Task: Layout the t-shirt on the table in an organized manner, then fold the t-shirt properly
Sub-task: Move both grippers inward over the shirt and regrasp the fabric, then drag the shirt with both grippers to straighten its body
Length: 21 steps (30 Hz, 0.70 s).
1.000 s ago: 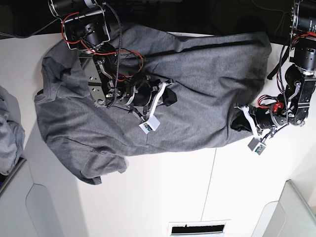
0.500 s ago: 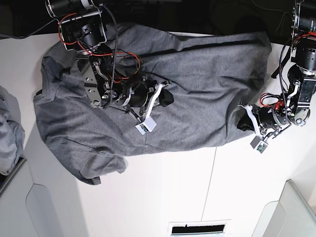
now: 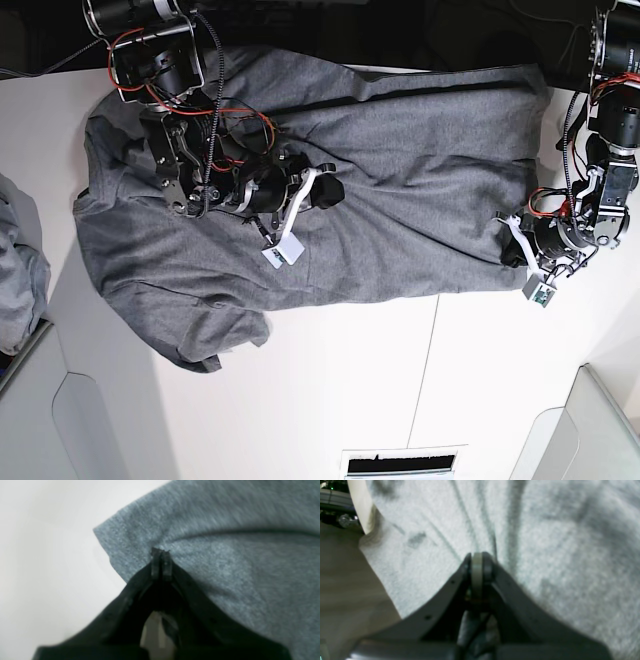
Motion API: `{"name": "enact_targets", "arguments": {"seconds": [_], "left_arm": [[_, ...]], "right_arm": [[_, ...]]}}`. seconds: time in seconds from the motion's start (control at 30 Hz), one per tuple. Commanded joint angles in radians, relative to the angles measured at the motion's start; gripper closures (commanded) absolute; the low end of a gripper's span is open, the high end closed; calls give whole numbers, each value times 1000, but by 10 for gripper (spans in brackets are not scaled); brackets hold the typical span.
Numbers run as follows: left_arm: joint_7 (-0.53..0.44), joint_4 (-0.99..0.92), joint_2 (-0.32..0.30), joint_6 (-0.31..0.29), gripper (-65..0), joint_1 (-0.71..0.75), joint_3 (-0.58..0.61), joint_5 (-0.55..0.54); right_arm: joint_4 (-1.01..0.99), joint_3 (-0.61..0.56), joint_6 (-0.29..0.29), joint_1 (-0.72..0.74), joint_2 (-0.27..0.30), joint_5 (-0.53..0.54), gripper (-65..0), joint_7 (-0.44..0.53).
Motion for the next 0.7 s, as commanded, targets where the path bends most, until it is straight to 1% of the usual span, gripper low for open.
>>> {"name": "enact_targets", "arguments": {"seconds": [0.0,0.1,0.2,0.27,0.33,0.4,0.47,0.6,0.67], "left_arm": [[25,3,-18,19,0,-24,-6,34],[26,3,-18,19,0,-57,-6,80],[27,3,-20,16,0,-84,-5,84],[27,3,-20,-24,0,-99,-5,63],[29,4,-20,-68,0,-107,-5,16],[36,18,-20,-128,0,-108,-5,-28],[68,37,-20,-175,0,-108,-5,-76],[141,74,-27,-175,0,-106,-5,-173],[164,91,-34,-175,0,-102,-5,-230]], "right_arm": [[4,0,-16,5,18,-50,0,-53],[4,0,-16,5,42,-49,0,-52],[4,0,-15,5,68,-14,0,-52],[4,0,-8,6,81,15,0,-45],[11,0,-8,6,87,25,0,-24],[34,1,-8,6,94,24,0,-10],[74,3,-8,6,103,24,0,-9],[178,33,-9,11,122,23,0,18],[222,72,-14,18,124,-16,0,43]]}}
